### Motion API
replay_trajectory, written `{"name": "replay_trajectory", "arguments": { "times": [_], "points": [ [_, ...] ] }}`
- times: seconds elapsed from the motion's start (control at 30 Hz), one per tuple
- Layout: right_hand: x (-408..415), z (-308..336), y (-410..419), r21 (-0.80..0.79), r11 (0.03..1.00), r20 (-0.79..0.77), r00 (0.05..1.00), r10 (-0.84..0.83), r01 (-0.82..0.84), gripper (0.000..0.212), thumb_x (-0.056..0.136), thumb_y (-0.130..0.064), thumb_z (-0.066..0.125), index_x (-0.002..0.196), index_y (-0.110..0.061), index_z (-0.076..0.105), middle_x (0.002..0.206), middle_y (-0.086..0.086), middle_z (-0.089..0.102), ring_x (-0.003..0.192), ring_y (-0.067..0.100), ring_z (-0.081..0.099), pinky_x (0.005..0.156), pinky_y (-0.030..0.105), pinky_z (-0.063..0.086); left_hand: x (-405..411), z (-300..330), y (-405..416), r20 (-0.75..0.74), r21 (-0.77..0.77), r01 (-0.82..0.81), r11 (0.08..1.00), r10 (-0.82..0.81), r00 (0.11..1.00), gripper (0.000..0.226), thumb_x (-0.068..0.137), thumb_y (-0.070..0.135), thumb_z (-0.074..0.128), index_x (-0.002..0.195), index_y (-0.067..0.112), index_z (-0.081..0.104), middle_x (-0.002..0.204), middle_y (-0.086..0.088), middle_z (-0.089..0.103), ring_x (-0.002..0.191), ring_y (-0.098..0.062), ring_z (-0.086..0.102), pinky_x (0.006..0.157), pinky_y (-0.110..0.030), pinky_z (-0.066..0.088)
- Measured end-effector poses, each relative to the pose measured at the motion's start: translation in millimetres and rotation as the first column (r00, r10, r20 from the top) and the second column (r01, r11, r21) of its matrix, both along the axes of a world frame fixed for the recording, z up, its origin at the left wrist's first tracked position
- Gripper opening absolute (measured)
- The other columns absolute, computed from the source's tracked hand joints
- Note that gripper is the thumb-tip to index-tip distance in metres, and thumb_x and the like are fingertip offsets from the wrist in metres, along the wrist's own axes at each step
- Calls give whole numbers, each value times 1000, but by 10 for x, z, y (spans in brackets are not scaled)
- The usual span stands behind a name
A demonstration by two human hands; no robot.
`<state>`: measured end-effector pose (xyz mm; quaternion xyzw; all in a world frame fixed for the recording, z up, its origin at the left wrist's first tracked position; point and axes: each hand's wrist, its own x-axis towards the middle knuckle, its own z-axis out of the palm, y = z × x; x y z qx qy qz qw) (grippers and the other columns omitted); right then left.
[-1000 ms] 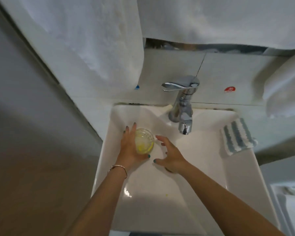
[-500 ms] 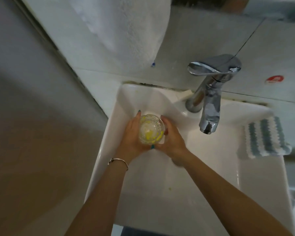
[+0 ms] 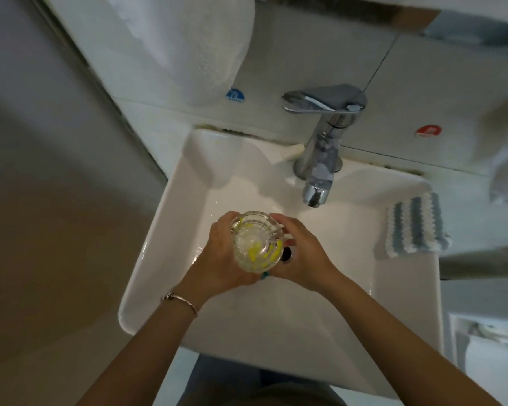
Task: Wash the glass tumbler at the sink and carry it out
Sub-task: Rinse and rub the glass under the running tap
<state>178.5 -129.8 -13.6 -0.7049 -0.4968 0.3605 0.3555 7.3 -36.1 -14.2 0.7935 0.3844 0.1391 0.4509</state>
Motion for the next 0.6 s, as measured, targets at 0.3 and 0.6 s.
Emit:
{"name": "replay_trajectory", "arguments": {
  "times": [0.3,0.6],
  "points": [
    [271,297,-450,11,991,-25,990,136,-136,98,54,-16,95,138,-22,45,130,-7,49,109,-3,52,86,12,49,117,297,-526,82,86,81,993,-89,993,127,40,38,95,142,17,22,135,2,33,119,11,36,96,0,31],
    [357,463,-577,28,989,-69,986,149,-147,100,55,-15,94,139,-33,41,131,-12,48,106,6,56,88,27,53,158,564,-603,102,-36,54,998,-50,994,119,43,37,96,139,24,29,131,9,36,116,19,38,86,2,37]
  ]
}}
